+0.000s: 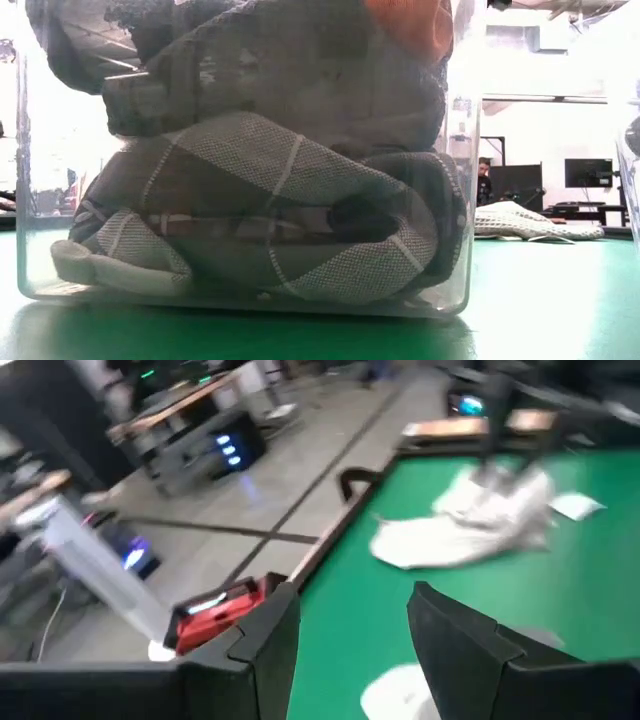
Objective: Sort towels by color in basket
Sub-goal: Put the left light grey towel into the right transparent bin
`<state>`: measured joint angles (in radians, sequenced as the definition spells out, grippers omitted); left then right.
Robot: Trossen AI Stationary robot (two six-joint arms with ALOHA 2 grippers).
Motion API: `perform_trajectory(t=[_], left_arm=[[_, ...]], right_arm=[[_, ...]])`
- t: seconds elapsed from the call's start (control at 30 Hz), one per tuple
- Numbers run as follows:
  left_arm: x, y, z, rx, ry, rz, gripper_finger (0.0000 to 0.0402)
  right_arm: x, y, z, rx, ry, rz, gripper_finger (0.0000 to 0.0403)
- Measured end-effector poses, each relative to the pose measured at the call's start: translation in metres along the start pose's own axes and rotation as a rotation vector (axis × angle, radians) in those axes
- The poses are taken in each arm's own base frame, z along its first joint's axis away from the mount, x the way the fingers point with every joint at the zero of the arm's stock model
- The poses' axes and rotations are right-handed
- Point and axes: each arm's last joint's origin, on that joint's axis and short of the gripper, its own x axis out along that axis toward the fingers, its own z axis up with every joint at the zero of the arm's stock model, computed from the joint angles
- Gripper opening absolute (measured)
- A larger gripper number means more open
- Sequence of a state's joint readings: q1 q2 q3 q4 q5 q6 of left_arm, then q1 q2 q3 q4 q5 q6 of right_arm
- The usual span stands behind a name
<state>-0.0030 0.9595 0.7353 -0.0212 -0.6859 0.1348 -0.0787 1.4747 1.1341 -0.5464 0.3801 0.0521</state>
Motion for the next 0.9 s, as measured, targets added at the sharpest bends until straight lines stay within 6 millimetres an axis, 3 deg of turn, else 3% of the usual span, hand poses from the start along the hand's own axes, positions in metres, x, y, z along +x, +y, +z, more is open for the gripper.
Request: perform_trajectory(t=[0.1,0.27,0.47,0.63,0.9], left_arm=[[0.018,0.009,-0.007,-0.019,0.050,0.043,0.0178],[0.049,0.030,-0.017,-0.121,0.196,-0.112,0.0178],[0.089,0.050,-0.031,-0.225,0.355,-0.177,0.0178],[0.123,0.044,-0.042,-0.263,0.513,-0.317,0.0178],[0.159,0.028,-0.061,-0.239,0.784,-0.406,0.0213]], right_arm=[[-0.002,0.003,-0.011,-0.011,-0.069,0.015,0.0138],[-0.013,0.007,-0.032,-0.033,-0.164,0.045,0.0138],[-0.032,0.003,-0.042,0.009,-0.241,0.061,0.0138],[-0.030,0.013,-0.050,-0.069,-0.297,0.077,0.0138],[-0.025,0.004,-0.051,-0.071,-0.274,0.041,0.0138]])
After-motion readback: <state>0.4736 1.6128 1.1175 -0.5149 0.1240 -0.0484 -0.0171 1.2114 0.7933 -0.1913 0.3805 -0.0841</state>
